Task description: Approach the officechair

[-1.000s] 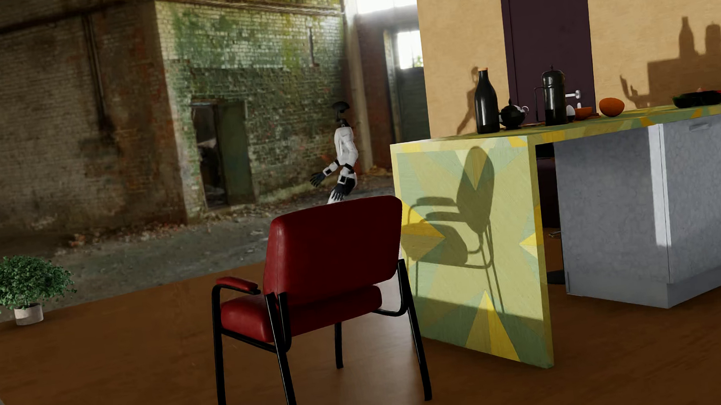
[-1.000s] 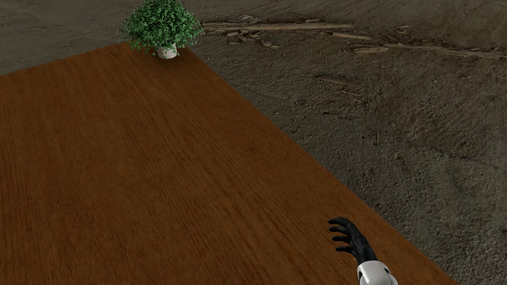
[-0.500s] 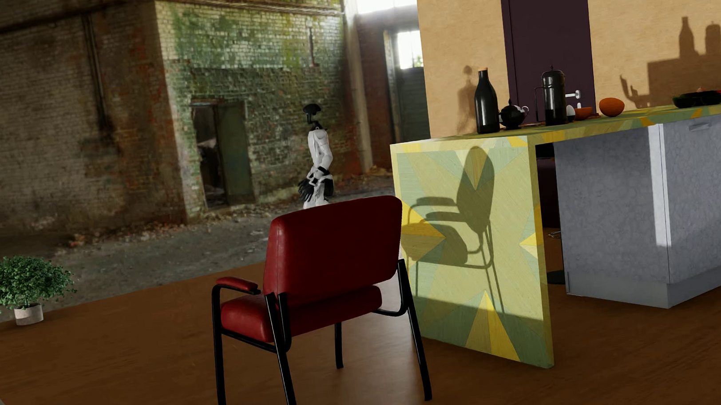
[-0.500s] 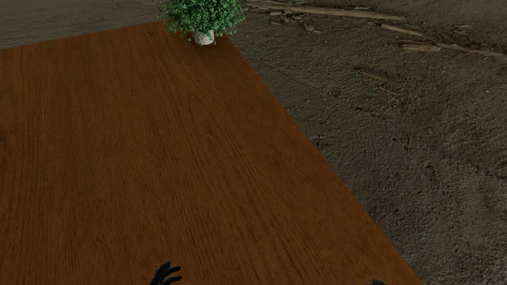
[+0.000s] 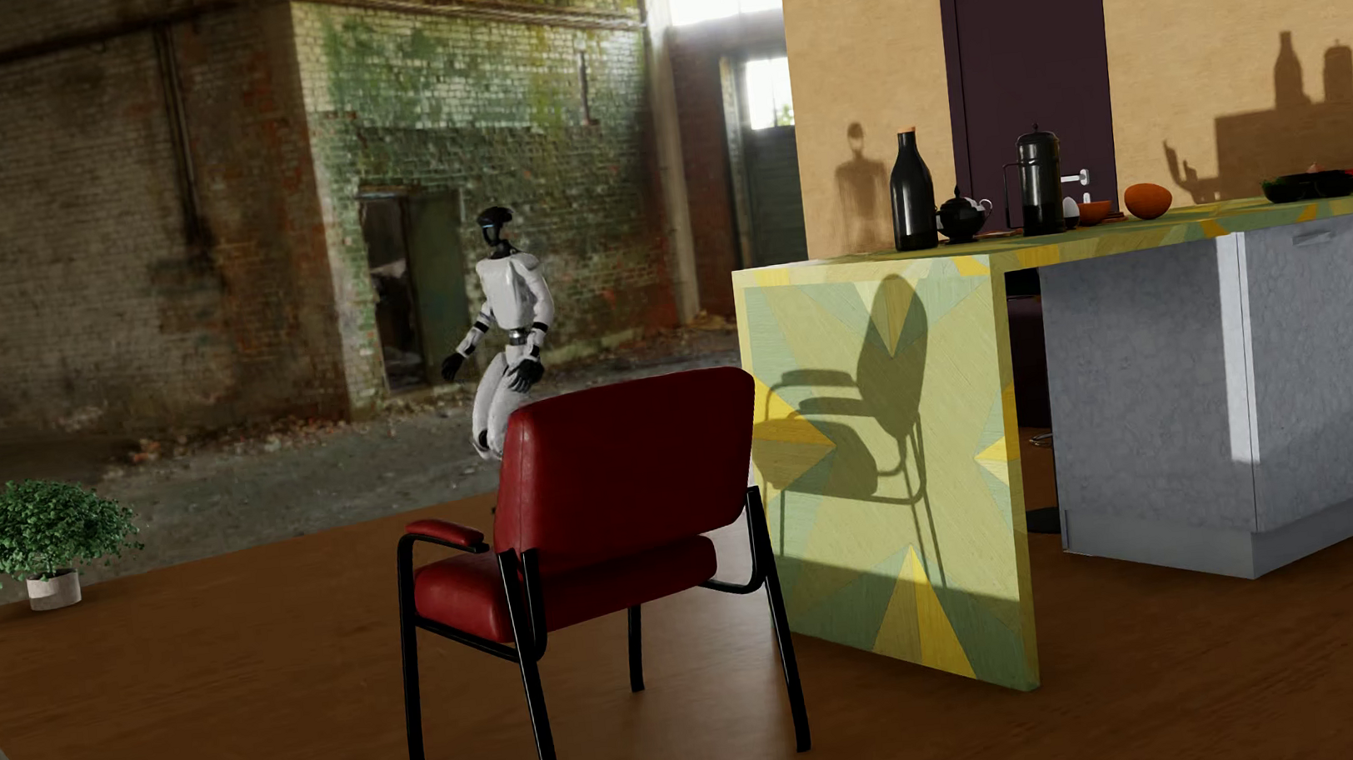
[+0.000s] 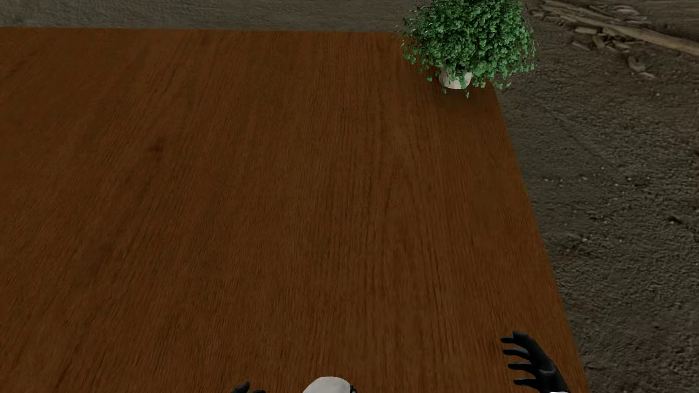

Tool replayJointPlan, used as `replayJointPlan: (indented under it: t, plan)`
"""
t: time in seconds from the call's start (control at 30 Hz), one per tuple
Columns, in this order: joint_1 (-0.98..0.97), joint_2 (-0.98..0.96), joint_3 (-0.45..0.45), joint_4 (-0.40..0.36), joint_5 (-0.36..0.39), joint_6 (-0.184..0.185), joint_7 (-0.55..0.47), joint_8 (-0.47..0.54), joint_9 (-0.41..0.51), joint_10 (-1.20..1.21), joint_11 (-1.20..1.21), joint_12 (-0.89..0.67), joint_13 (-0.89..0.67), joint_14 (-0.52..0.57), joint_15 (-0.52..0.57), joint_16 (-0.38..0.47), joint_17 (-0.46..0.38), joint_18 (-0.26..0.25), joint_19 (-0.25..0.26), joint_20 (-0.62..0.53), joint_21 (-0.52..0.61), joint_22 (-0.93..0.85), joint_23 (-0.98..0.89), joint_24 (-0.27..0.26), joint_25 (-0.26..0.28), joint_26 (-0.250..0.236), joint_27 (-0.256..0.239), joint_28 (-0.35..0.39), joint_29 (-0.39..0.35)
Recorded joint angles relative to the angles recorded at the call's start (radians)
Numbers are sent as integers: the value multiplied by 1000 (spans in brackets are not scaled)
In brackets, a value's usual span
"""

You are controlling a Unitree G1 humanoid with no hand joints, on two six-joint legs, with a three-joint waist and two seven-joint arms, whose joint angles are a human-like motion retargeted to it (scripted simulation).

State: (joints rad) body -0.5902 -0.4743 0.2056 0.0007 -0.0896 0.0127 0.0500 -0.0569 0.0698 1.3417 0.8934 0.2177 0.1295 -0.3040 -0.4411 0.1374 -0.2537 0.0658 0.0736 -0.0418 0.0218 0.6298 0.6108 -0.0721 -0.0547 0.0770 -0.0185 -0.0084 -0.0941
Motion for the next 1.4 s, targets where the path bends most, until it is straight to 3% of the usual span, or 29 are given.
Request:
replayJointPlan:
  t: [0.07,0.1,0.17,0.2,0.27,0.3,0.37,0.4,0.43,0.47,0.53,0.57,0.6,0.63,0.7,0.77,0.83,0.87,0.9,0.93,0.97,1.03,1.07,1.13,1.2,1.23,1.3,1.37,1.4]
  plan:
    - [-33,62,25,42,-14,48,12,-42,-8,-303,105,9,-124,-174,20,26,85,-10,31,-7,61,-20,-35,43,59,10,51,-29,-60]
    - [8,-22,-15,38,-24,39,21,-8,-28,-370,298,9,-144,-99,131,58,119,15,43,-45,84,69,-6,63,67,-2,19,-4,-63]
    - [81,-165,-115,-1,43,-15,-4,71,-60,-374,390,9,-31,-178,72,76,139,11,55,-32,84,127,15,49,37,-6,-53,51,-23]
    - [139,-224,-152,-24,59,-52,-22,77,-66,-410,363,5,37,-199,45,75,125,6,60,-33,49,105,8,33,7,-12,-39,73,13]
    - [264,-303,-200,-57,39,-107,-62,59,-70,-485,265,9,110,-245,75,47,90,-6,77,-62,15,60,-30,41,-37,-47,59,97,74]
    - [304,-314,-179,-60,11,-113,-79,43,-70,-489,136,-20,108,-285,91,17,67,-11,91,-40,25,19,-29,60,-38,-52,80,87,86]
    - [332,-266,-105,-79,-23,-121,-90,29,-39,-352,-38,-107,85,-324,133,-4,24,1,133,-4,-10,-45,4,80,-5,-35,-4,43,75]
    - [257,-232,-55,-62,-21,-85,-75,14,-24,-158,-45,-121,52,-182,271,21,-5,17,108,-40,-14,-16,54,73,35,-26,-83,15,37]
    - [170,-189,-18,-33,-20,-30,-49,-19,-10,-6,-42,-96,20,-19,245,38,-18,32,10,-33,-20,17,65,57,79,-13,-146,-18,-18]
    - [93,-138,14,-8,-18,28,-13,-40,1,70,-49,-32,-23,-5,205,52,-11,-4,-102,-21,-11,43,73,33,124,11,-193,-45,-75]
    - [23,-11,83,36,-41,117,25,-78,-9,-66,-116,62,-39,-158,152,42,44,-63,23,24,53,-2,-8,38,174,103,-156,-41,-130]
    - [35,55,95,54,-49,145,26,-95,-14,-217,-140,98,-86,-203,126,18,75,-80,-12,62,94,-18,-29,67,170,141,-81,-27,-125]
    - [51,102,104,70,-64,155,20,-113,-29,-351,-125,99,-105,-201,75,27,84,-71,14,44,110,-8,-62,96,144,160,-12,-8,-99]
    - [84,109,80,79,-79,141,26,-97,-41,-433,-32,103,-126,-115,24,56,107,-38,28,14,120,25,-47,113,105,158,23,14,-67]
    - [144,-60,-45,41,-47,53,11,46,-47,-418,326,91,-71,-178,222,64,142,-38,51,-61,94,124,-4,108,7,94,35,79,5]
    - [246,-165,-164,7,-1,-74,-14,111,-61,-470,279,37,59,-232,121,50,106,-58,73,-30,33,56,13,58,-77,24,48,113,75]
    - [319,-185,-172,-10,-20,-153,-50,85,-88,-470,9,-53,160,-309,69,18,54,-79,103,-24,0,-36,44,48,-97,-48,37,83,103]
    - [313,-137,-122,1,-19,-136,-83,52,-67,-367,10,-116,167,-304,137,-12,17,-61,76,-51,14,-17,53,44,-74,-74,26,42,95]
    - [256,-67,-82,15,-19,-98,-81,14,-35,-209,-15,-111,110,-161,105,4,-5,-9,-19,-52,2,13,30,28,-22,-88,21,-22,62]
    - [183,-8,-39,40,-19,-49,-61,-19,-27,-110,-51,-42,47,-43,82,13,-14,31,5,-5,-10,-4,19,12,39,-84,1,-80,15]
    - [136,61,21,68,-22,-6,-23,-48,-18,-108,-90,8,-22,-57,59,60,4,32,-6,6,-9,-1,-9,8,96,-57,-8,-118,-34]
    - [107,116,84,79,-35,68,16,-52,-43,-364,-39,148,-141,-165,5,46,88,23,39,36,98,-19,-70,55,149,22,-29,-77,-85]
    - [131,34,67,55,-59,73,12,-11,-51,-400,167,151,-175,-207,88,77,149,-31,71,-50,111,98,-27,76,139,48,-56,-23,-76]
    - [223,-114,-45,17,9,30,-11,81,-38,-438,302,129,-65,-265,117,64,124,-38,107,-31,150,115,-2,49,67,99,-68,80,5]
    - [337,-224,-148,-28,20,-54,-34,74,-32,-508,167,28,63,-304,82,31,89,-51,123,-14,20,8,13,8,-16,90,-31,143,85]
    - [333,-211,-142,-43,19,-79,-52,77,-27,-408,24,-40,102,-301,140,7,52,-46,126,-7,-5,-54,69,13,-38,60,-33,138,99]
    - [167,-134,-89,-14,16,-18,-39,6,-21,-77,36,-91,64,-58,84,0,-18,56,-88,-56,-3,27,99,33,-19,-34,-18,38,50]
    - [46,-5,3,24,-1,48,15,-52,-17,-55,-21,-20,3,-83,18,24,12,4,-7,-5,2,-18,9,28,47,-53,1,-73,-50]
    - [16,61,53,26,-5,68,22,-72,-31,-138,-57,21,-45,-138,-12,21,41,-17,-37,23,40,-30,-13,31,82,-37,-2,-86,-84]
